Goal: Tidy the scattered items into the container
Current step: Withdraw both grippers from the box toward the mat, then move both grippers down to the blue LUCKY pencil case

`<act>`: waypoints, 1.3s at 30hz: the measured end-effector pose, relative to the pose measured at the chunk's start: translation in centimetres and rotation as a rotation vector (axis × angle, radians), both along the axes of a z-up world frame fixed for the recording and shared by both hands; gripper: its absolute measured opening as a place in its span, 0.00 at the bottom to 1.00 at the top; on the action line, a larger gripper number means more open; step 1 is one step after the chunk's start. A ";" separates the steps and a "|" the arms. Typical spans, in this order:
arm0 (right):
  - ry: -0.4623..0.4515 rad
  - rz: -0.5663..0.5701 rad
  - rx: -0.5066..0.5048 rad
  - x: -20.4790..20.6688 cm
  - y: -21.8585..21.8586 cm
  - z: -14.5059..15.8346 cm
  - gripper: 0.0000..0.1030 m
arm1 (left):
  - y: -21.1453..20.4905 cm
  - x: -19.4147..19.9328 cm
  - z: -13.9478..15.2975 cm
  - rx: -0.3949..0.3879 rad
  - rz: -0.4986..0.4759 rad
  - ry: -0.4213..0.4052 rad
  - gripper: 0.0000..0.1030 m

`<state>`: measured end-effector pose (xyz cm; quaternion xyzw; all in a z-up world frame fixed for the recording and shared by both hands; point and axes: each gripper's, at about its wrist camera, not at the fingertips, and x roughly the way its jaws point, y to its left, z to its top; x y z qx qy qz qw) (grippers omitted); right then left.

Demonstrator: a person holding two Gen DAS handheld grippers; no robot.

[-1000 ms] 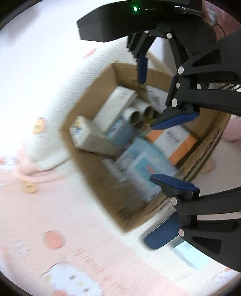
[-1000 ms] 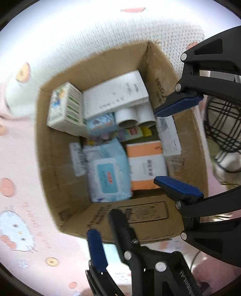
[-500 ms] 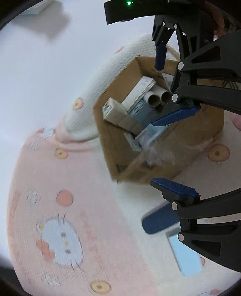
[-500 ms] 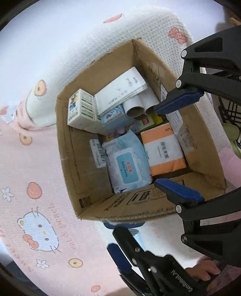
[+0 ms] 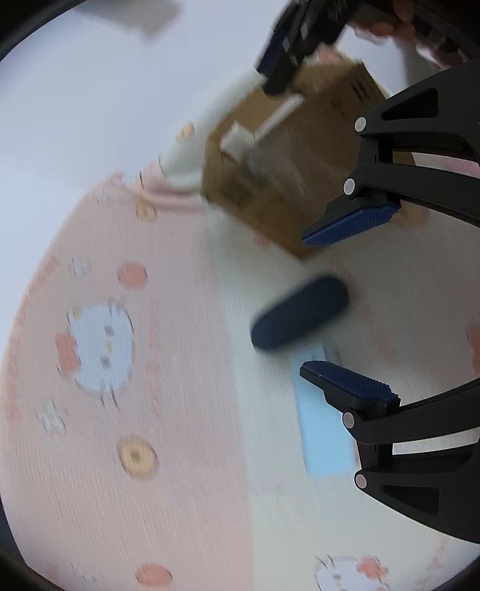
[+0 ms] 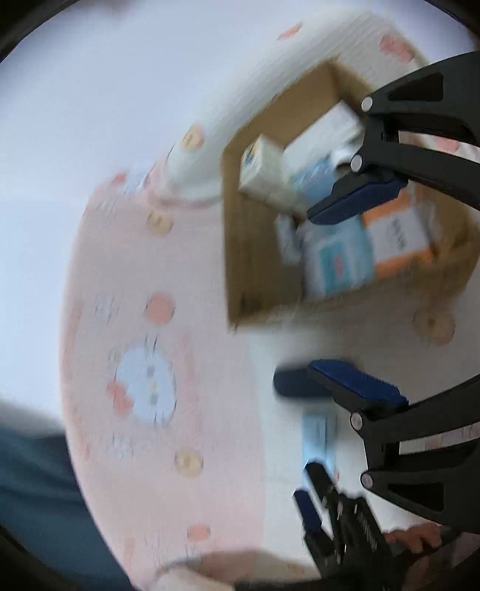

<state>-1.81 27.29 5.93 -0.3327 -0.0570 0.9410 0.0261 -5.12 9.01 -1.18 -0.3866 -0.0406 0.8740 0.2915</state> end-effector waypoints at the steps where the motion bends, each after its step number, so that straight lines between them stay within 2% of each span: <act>1: 0.005 0.035 -0.011 -0.2 -0.7 -0.3 0.74 | -0.6 -0.2 -0.4 -0.016 0.017 -0.014 0.67; 4: -0.027 0.132 -0.044 -1.7 -3.2 -1.8 0.75 | -3.2 -0.8 -1.9 -0.038 0.075 -0.069 0.67; 7: -0.068 0.185 -0.098 -3.0 -4.8 -3.7 0.75 | -5.4 -1.6 -3.0 -0.052 0.129 -0.105 0.67; 11: -0.178 0.240 -0.217 -5.5 -6.2 -7.3 0.75 | -7.9 -2.8 -4.4 -0.068 0.190 -0.115 0.67; 13: -0.199 0.262 -0.270 -6.9 -6.7 -8.7 0.75 | -9.0 -3.9 -5.2 -0.079 0.222 -0.126 0.67; 15: -0.236 0.277 -0.340 -8.6 -7.0 -10.3 0.75 | -10.2 -5.2 -6.0 -0.058 0.256 -0.161 0.67; 18: -0.283 0.286 -0.399 -10.6 -7.8 -12.4 0.75 | -12.0 -6.6 -7.1 0.018 0.296 -0.234 0.67; 21: -0.303 0.291 -0.405 -11.6 -8.8 -13.8 0.75 | -12.9 -7.4 -8.0 0.084 0.309 -0.280 0.67; 24: -0.359 0.313 -0.454 -12.7 -9.1 -15.7 0.75 | -12.1 -8.2 -8.9 0.079 0.294 -0.285 0.67; 28: -0.402 0.272 -0.539 -14.5 -9.0 -18.0 0.75 | -11.1 -9.0 -10.1 0.072 0.257 -0.287 0.67; 33: -0.425 0.265 -0.614 -15.9 -9.4 -20.0 0.75 | -11.2 -9.9 -11.3 0.115 0.274 -0.310 0.67; 37: -0.433 0.249 -0.606 -16.5 -9.7 -21.1 0.75 | -11.5 -10.2 -11.6 0.138 0.291 -0.321 0.66; 39: -0.397 0.259 -0.611 -16.1 -9.9 -20.8 0.72 | -11.5 -10.2 -11.7 0.149 0.282 -0.327 0.66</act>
